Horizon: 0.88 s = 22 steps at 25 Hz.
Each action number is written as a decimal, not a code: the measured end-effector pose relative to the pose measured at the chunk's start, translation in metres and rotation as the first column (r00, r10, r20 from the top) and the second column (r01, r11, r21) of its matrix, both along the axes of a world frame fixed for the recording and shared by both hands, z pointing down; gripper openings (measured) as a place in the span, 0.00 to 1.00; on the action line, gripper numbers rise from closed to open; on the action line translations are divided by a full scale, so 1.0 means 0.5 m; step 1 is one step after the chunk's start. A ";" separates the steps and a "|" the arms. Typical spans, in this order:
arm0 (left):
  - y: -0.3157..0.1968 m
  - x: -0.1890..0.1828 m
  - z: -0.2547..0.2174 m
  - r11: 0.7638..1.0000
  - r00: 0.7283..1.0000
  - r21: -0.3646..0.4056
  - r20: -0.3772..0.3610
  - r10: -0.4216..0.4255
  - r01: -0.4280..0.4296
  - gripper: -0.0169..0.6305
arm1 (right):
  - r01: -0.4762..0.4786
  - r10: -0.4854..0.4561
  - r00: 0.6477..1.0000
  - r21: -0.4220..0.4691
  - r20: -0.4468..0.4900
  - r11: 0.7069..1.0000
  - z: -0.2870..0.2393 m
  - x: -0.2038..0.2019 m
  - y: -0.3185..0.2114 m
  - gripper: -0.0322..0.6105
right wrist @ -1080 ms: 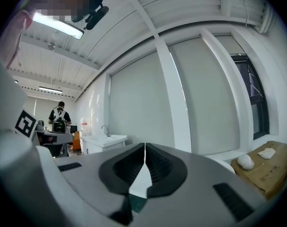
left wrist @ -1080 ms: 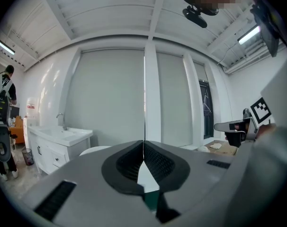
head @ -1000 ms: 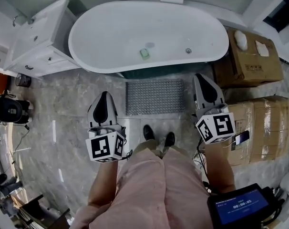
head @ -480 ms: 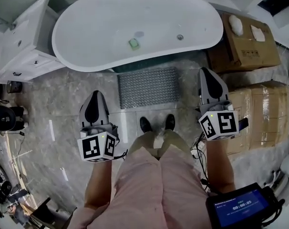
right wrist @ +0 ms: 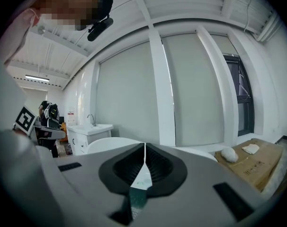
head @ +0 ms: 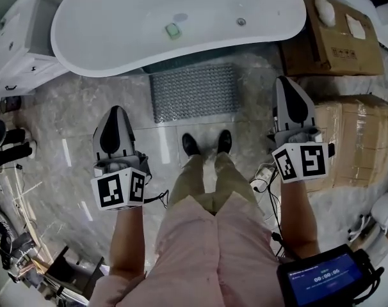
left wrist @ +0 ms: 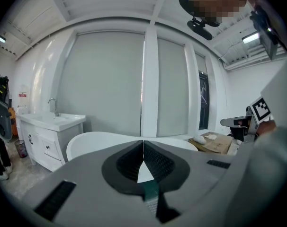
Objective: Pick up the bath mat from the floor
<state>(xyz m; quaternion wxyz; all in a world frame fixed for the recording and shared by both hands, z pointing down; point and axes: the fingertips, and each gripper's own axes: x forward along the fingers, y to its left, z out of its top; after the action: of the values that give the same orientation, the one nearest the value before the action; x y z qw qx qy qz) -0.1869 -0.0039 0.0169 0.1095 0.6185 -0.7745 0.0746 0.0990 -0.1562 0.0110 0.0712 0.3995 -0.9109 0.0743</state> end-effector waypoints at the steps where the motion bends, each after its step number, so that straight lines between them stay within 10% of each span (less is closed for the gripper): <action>1: -0.003 0.002 0.013 1.000 1.000 -0.007 -0.001 0.000 0.000 0.07 | 0.000 0.000 1.000 -0.013 0.001 1.000 0.016 0.003 -0.001 0.08; 22: 0.098 0.045 0.306 0.977 0.990 -0.200 -0.100 -0.097 0.076 0.07 | 0.029 -0.053 0.994 -0.234 -0.097 0.972 0.357 0.079 0.063 0.08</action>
<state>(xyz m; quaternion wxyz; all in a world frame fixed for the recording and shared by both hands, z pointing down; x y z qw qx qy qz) -0.1642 0.0448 0.1701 0.2151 0.5736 -0.7824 0.1118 0.1387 -0.1247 0.1892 0.1655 0.3731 -0.8991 0.1581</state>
